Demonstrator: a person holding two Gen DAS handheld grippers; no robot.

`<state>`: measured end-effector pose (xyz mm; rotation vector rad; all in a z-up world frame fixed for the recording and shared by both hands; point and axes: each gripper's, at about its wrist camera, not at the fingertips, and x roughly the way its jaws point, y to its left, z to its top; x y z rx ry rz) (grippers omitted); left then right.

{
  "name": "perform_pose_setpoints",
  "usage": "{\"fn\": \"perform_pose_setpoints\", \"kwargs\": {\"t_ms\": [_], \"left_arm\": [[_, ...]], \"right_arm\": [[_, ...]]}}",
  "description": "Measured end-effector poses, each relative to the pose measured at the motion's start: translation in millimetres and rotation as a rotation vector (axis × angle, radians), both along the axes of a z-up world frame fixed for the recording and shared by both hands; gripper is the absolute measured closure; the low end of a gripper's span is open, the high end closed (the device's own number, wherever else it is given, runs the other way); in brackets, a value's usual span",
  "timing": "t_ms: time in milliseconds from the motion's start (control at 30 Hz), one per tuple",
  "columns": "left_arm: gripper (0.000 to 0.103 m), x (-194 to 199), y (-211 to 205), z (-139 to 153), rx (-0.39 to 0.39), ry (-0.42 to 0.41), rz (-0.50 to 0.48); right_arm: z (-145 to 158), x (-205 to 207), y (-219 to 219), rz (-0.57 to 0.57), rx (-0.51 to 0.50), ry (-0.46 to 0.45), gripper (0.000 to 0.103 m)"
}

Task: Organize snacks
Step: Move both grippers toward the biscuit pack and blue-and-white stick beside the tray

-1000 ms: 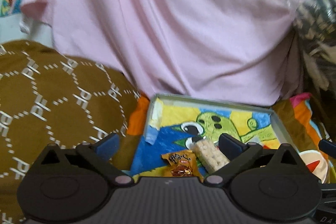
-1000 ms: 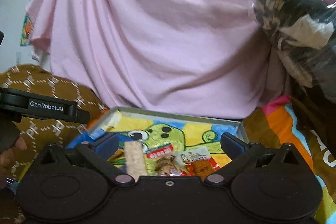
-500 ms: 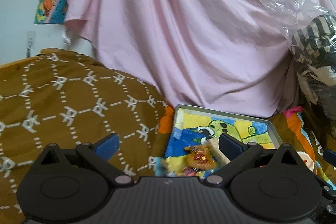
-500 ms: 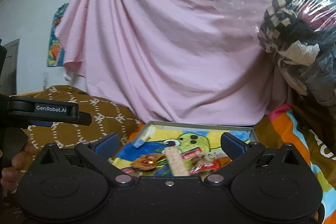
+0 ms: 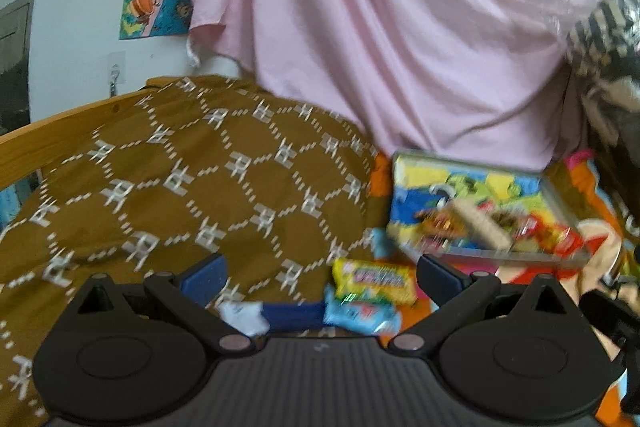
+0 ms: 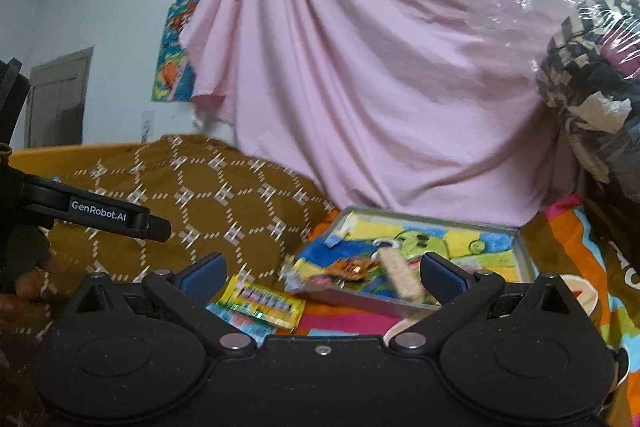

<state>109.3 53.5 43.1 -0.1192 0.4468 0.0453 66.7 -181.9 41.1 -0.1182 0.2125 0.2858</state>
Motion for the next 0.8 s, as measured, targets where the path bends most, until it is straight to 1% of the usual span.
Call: {"fn": "perform_pose_setpoints", "kwargs": {"t_ms": [167,367,467,800], "left_arm": [[0.000,-13,7,-17,0.037,0.057,0.013],[0.000,-14,12,-40,0.063,0.153,0.006],[0.000,-12,11,-47,0.075,0.187,-0.004],[0.000,-10,4,-55,0.110,0.194,-0.040]], "right_arm": [[-16,-11,9,0.008,-0.040,0.032,0.001],[-36,-14,12,-0.001,-0.052,0.115,0.001],[-44,-11,13,-0.009,-0.047,0.145,0.001],[-55,-3,19,-0.008,-0.041,0.188,0.001]]}}
